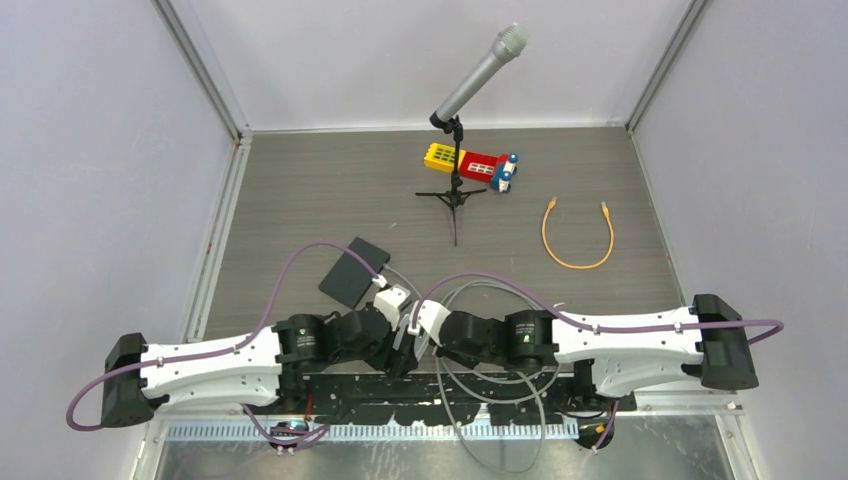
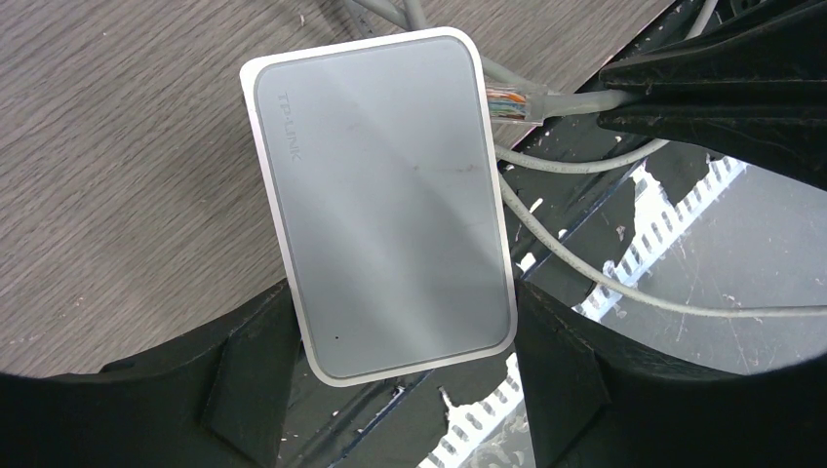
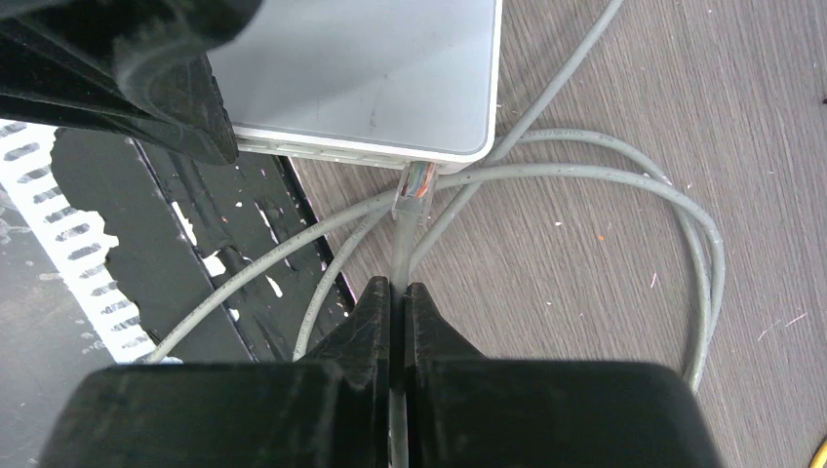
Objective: Insert the plug into the switch port
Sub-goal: Pick up the switch port at the center of the board.
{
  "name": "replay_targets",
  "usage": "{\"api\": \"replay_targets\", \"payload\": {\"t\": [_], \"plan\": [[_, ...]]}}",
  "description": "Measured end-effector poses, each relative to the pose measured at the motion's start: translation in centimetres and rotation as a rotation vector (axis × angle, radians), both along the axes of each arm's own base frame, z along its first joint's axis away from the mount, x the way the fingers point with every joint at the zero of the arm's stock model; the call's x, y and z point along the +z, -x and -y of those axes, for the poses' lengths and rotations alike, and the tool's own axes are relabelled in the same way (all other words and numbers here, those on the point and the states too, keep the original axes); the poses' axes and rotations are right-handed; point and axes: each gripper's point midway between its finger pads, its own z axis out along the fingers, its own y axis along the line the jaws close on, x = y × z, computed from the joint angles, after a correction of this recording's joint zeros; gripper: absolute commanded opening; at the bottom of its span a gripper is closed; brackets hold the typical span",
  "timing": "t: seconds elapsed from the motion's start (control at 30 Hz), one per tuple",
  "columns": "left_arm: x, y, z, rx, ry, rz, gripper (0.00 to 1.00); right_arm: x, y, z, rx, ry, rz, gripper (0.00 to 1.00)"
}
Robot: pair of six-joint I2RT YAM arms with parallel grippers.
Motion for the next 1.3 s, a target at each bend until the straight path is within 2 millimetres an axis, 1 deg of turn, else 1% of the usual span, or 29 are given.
{"api": "replay_targets", "payload": {"t": [0.2, 0.47, 0.7, 1.0, 1.3], "plan": [[0.0, 0.1, 0.0, -0.008, 0.001, -0.002, 0.0, 0.0, 0.0, 0.0, -0.003, 0.0, 0.005, 0.0], [0.6, 0.1, -0.1, -0.019, 0.032, 0.014, 0.0, -1.7, 0.4, 0.7, 0.003, 0.023, -0.006, 0.01], [0.6, 0.0, -0.2, -0.019, 0.037, 0.018, 0.0, -1.9, 0.4, 0.6, -0.007, 0.011, -0.006, 0.01], [0.2, -0.1, -0.4, -0.013, 0.027, 0.018, 0.0, -0.9, -0.1, -0.1, -0.09, -0.114, -0.011, 0.0], [-0.7, -0.1, -0.8, -0.001, 0.037, 0.021, 0.0, -1.9, 0.0, -0.7, -0.136, -0.173, -0.044, 0.0]]}}
